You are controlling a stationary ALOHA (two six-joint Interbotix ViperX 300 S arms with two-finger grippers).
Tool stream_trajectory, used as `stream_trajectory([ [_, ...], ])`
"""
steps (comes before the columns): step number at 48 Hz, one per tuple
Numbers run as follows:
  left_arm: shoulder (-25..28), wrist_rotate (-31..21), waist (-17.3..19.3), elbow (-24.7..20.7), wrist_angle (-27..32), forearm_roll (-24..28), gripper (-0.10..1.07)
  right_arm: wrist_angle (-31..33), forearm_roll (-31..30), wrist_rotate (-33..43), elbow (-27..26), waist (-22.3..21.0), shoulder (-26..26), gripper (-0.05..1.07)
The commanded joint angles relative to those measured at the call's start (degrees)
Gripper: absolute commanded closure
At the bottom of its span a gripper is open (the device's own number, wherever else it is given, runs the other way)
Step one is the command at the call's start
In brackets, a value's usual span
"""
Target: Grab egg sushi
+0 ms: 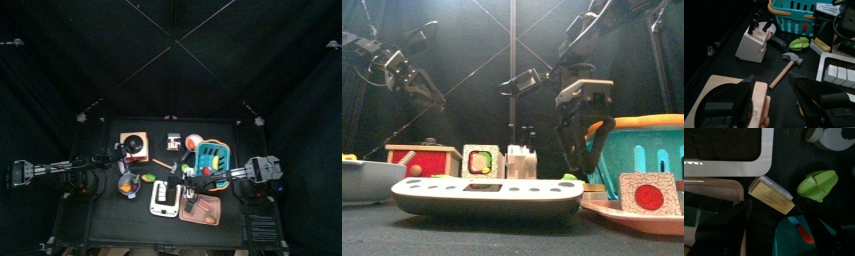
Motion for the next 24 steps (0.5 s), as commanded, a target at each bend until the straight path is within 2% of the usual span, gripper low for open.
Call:
stream_trajectory([
  [1, 0.0, -0.09, 0.18, -0.79, 0.7, -0.09, 0.07, 0.0, -0.7, -0.53, -1.32, 0.62, 0.0, 0.0],
  [24, 0.0, -0.09, 0.18, -0.62, 1.23, -0.09, 0.07, 0.0, -0.18, -0.79, -1.76, 0.79, 3.08, 0.01],
])
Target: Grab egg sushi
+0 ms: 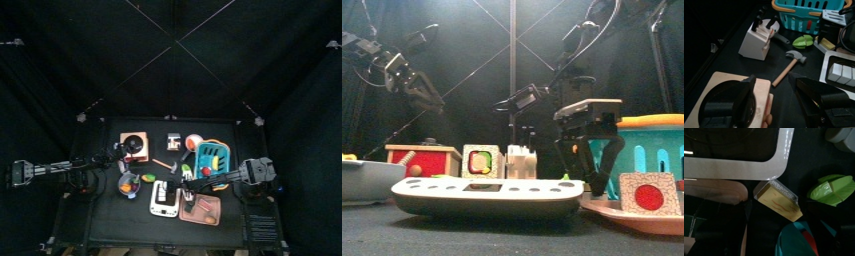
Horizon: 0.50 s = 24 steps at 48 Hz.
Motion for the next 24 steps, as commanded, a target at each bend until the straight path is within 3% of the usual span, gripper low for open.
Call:
stream_trajectory([
  [1, 0.09, -0.09, 0.09, -0.79, -0.18, -0.09, 0.07, -0.09, 0.0, -0.09, -1.23, -0.09, -0.79, 0.01],
  [24, 0.0, -0.09, 0.18, -0.79, -0.09, 0.0, 0.07, -0.26, -0.18, 0.0, -0.97, -0.53, 0.62, 0.01],
])
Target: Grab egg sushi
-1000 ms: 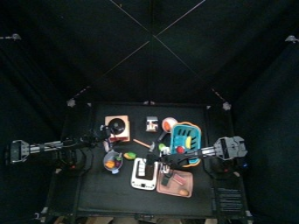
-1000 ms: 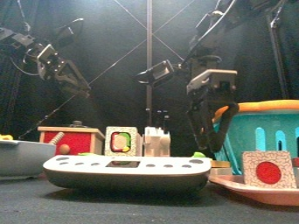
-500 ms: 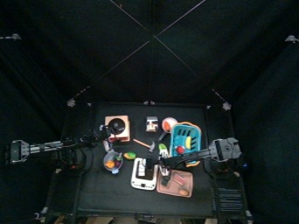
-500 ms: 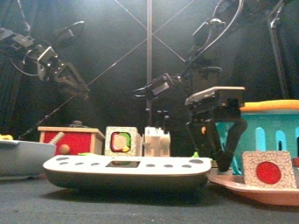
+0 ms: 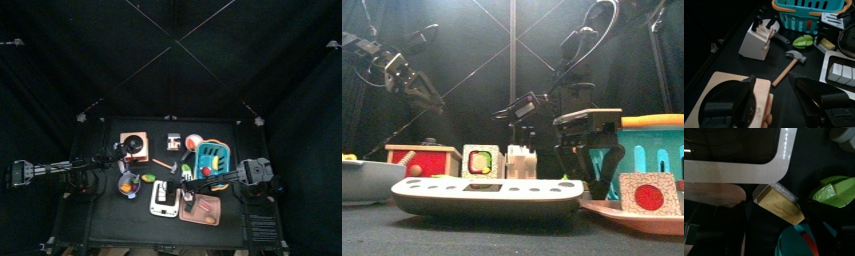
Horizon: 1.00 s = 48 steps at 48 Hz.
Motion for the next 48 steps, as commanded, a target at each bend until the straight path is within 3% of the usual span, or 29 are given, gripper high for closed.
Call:
stream_trajectory([
  [1, 0.09, -0.09, 0.18, -0.79, -0.18, 0.09, 0.07, -0.18, 0.09, 0.0, -0.79, -0.26, -0.97, 0.01],
  [48, 0.09, -0.09, 0.18, -0.7, -0.09, 0.09, 0.07, 0.0, -0.62, 0.18, -0.79, -1.76, -0.18, 0.01],
])
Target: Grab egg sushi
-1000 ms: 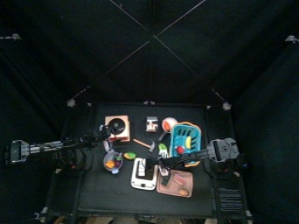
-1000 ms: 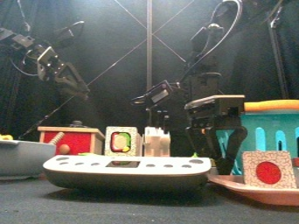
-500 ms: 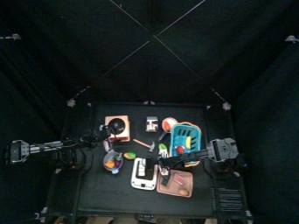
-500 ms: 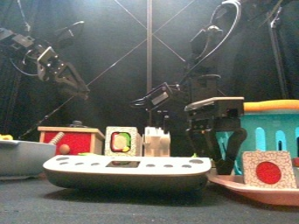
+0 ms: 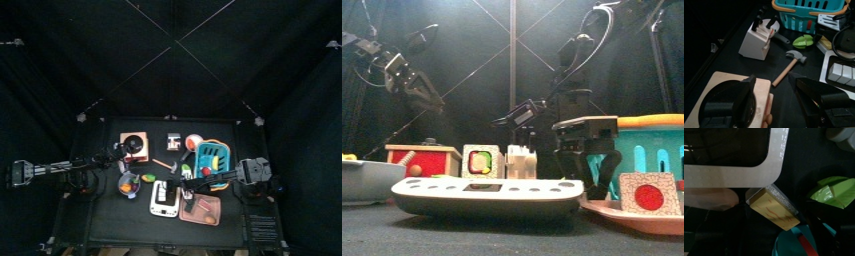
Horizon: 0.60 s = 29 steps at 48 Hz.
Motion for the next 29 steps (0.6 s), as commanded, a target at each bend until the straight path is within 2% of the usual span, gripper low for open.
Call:
stream_trajectory([
  [1, 0.0, -0.09, 0.18, -0.7, -0.09, 0.09, 0.07, 0.0, 0.18, 0.09, -0.7, -0.62, -1.14, 0.01],
  [17, 0.09, -0.09, 0.18, -0.62, -0.18, 0.0, 0.07, 0.0, 0.26, 0.09, -0.62, -0.62, -0.97, 0.02],
  [22, 0.09, -0.09, 0.18, -0.62, -0.09, 0.0, 0.07, 0.0, 0.26, 0.18, -0.62, -0.62, -0.97, 0.08],
  [29, 0.0, -0.09, 0.18, -0.62, -0.09, 0.0, 0.07, 0.0, 0.26, 0.44, -0.62, -0.62, -0.88, 0.24],
])
